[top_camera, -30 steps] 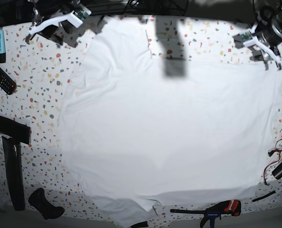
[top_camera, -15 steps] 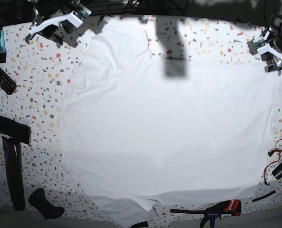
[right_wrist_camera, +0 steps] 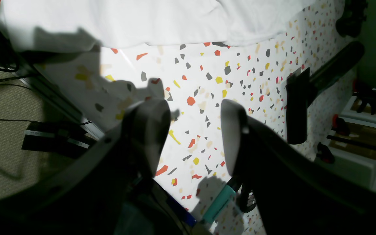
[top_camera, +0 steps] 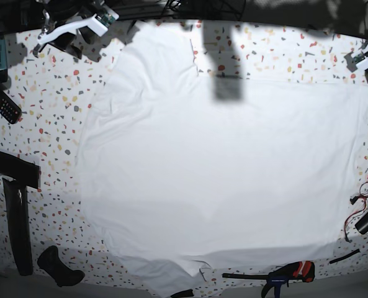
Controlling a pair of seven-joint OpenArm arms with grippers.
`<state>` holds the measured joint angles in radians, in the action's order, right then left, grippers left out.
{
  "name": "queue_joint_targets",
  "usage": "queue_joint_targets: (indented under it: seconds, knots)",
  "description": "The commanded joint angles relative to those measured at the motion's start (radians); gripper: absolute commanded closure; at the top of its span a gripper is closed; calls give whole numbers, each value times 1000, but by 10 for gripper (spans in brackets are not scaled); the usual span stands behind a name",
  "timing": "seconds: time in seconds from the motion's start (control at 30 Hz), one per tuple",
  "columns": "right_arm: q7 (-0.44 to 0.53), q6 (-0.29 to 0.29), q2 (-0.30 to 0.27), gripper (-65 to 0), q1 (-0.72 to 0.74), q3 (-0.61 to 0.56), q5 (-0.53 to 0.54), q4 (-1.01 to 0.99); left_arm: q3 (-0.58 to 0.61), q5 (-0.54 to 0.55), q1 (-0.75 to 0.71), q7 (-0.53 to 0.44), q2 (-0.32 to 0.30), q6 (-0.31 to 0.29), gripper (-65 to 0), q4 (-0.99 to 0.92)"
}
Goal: Fold the T-shirt properly
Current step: 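Position both grippers above the shirt's collar-side corners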
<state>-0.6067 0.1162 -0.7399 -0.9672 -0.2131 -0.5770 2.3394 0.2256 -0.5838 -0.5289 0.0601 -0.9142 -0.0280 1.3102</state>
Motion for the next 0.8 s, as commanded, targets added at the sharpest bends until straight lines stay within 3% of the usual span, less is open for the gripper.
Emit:
queue_joint_targets:
  seconds: [0.0, 0.1, 0.53, 0.77]
  knots:
    - [9, -12, -8, -297, -8, 3, -15, 17, 5, -3, -14, 19, -6, -51, -279, -7]
    - [8, -12, -8, -297, -8, 3, -15, 17, 5, -3, -14, 8, 14, -5, -279, 1]
    - [8, -12, -8, -297, -8, 3, -15, 17, 5, -40, 49, -35, 105, -5, -279, 7]
    - [8, -12, -8, -297, -8, 3, -15, 17, 5, -41, 58, -31, 92, -5, -279, 14]
